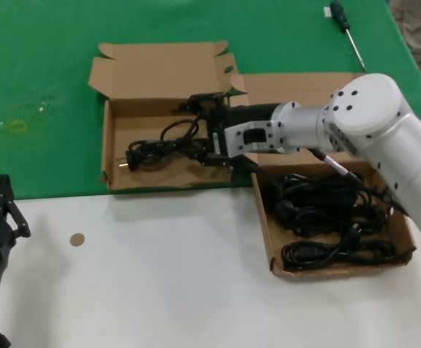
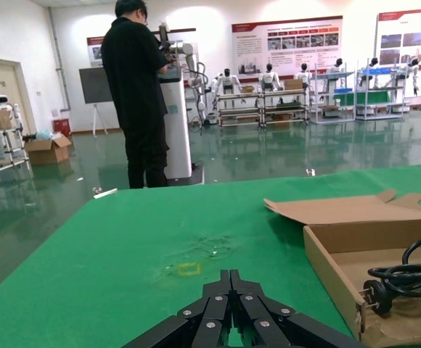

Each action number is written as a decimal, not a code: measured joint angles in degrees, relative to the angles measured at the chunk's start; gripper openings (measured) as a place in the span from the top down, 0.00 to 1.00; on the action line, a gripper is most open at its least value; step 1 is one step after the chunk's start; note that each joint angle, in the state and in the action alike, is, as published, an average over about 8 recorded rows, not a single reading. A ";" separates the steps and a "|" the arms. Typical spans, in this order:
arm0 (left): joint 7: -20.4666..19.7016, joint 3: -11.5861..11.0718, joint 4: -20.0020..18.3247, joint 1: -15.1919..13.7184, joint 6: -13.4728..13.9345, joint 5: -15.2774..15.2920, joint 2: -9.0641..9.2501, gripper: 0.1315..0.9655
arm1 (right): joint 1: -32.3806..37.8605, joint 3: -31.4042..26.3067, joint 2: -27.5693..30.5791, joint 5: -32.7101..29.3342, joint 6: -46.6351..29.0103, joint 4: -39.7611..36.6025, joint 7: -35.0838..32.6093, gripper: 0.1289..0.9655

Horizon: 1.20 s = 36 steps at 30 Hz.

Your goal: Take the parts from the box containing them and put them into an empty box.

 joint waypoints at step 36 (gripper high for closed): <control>0.00 0.00 0.00 0.00 0.00 0.00 0.00 0.87 | -11.86 4.08 5.63 2.43 5.50 17.17 8.47 0.03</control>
